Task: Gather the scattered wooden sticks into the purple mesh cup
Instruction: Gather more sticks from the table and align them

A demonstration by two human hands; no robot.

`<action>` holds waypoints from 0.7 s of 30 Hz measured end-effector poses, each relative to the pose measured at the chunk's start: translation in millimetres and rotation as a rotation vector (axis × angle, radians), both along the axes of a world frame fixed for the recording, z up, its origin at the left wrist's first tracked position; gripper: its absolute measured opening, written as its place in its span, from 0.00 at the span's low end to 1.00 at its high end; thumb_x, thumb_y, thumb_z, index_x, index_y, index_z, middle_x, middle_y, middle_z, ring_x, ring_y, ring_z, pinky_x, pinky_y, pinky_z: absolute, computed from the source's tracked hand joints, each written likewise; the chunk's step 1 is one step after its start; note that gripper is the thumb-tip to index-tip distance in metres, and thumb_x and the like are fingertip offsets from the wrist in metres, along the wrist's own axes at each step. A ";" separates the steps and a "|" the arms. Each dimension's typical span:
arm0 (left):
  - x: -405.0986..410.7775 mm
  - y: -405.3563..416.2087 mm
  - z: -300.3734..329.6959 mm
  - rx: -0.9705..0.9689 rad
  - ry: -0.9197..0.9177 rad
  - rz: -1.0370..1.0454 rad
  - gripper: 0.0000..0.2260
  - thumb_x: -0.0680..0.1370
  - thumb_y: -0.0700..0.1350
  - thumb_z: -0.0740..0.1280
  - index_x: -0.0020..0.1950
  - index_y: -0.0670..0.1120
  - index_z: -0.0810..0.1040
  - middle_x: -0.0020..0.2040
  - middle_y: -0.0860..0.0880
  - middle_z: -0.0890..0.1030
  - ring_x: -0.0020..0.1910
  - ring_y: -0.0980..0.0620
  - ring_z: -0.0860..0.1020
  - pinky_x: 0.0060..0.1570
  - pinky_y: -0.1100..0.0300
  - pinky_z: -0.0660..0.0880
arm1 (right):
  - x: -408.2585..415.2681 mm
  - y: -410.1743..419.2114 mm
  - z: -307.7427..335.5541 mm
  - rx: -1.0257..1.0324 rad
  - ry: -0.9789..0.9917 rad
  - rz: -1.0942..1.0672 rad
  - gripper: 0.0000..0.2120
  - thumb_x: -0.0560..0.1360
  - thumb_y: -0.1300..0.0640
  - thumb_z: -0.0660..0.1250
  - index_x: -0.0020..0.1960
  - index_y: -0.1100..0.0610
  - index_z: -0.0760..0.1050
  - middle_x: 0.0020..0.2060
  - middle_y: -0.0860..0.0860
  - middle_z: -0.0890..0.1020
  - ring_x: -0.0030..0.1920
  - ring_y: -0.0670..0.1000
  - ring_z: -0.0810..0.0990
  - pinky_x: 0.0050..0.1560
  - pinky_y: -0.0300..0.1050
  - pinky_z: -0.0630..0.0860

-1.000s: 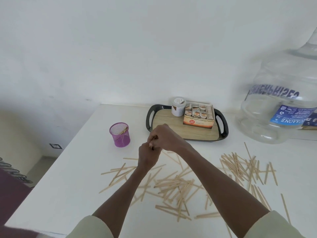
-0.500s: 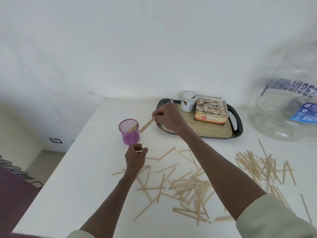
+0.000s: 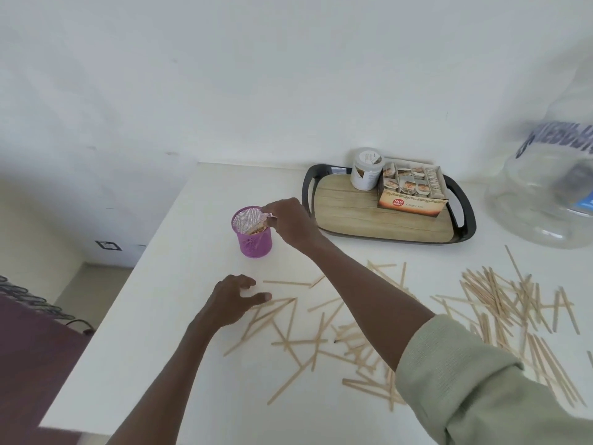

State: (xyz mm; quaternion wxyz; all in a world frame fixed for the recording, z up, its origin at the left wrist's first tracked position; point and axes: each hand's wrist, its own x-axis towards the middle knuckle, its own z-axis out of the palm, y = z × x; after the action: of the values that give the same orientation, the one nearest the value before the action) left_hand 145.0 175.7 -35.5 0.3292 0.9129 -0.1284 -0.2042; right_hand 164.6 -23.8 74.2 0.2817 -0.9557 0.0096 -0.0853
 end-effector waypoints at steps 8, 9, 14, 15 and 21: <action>-9.3 11.0 9.8 0.141 0.116 -0.236 0.53 0.48 0.71 0.77 0.70 0.56 0.70 0.60 0.55 0.69 0.64 0.51 0.67 0.63 0.51 0.71 | -17.6 -30.5 -2.3 0.023 -0.088 -0.024 0.11 0.79 0.66 0.64 0.57 0.66 0.81 0.53 0.61 0.85 0.56 0.58 0.83 0.58 0.53 0.78; -11.5 11.3 9.5 0.149 0.116 -0.248 0.53 0.48 0.69 0.78 0.71 0.56 0.69 0.61 0.54 0.68 0.64 0.51 0.67 0.63 0.51 0.71 | -23.0 -36.1 -3.8 0.033 -0.091 -0.028 0.10 0.78 0.67 0.64 0.55 0.69 0.81 0.50 0.62 0.85 0.54 0.59 0.84 0.57 0.54 0.78; -26.9 7.2 4.8 0.123 0.012 -0.218 0.45 0.55 0.58 0.84 0.69 0.54 0.71 0.58 0.53 0.70 0.60 0.51 0.70 0.60 0.53 0.72 | -61.0 -67.8 -15.7 0.068 -0.067 -0.082 0.08 0.76 0.67 0.65 0.49 0.66 0.84 0.45 0.58 0.87 0.48 0.55 0.84 0.51 0.41 0.75; -30.5 4.8 3.5 0.089 -0.013 -0.178 0.41 0.58 0.54 0.84 0.68 0.53 0.74 0.57 0.52 0.72 0.58 0.51 0.72 0.58 0.54 0.73 | -69.9 -74.6 -18.5 0.069 -0.052 -0.088 0.08 0.76 0.67 0.65 0.48 0.66 0.84 0.44 0.57 0.87 0.47 0.55 0.84 0.50 0.42 0.76; -50.1 -13.2 -3.6 -0.051 -0.177 0.007 0.13 0.69 0.41 0.78 0.52 0.45 0.86 0.43 0.49 0.80 0.44 0.47 0.79 0.43 0.63 0.71 | -131.5 -113.6 -37.5 0.090 0.072 -0.147 0.07 0.75 0.66 0.68 0.47 0.67 0.84 0.45 0.57 0.87 0.50 0.53 0.84 0.53 0.46 0.78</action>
State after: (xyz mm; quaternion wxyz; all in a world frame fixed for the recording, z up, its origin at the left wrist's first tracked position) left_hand 94.9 162.5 -39.1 0.3405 0.9192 -0.1589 -0.1181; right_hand 33.0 -137.5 36.6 0.3167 -0.9413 0.0936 -0.0705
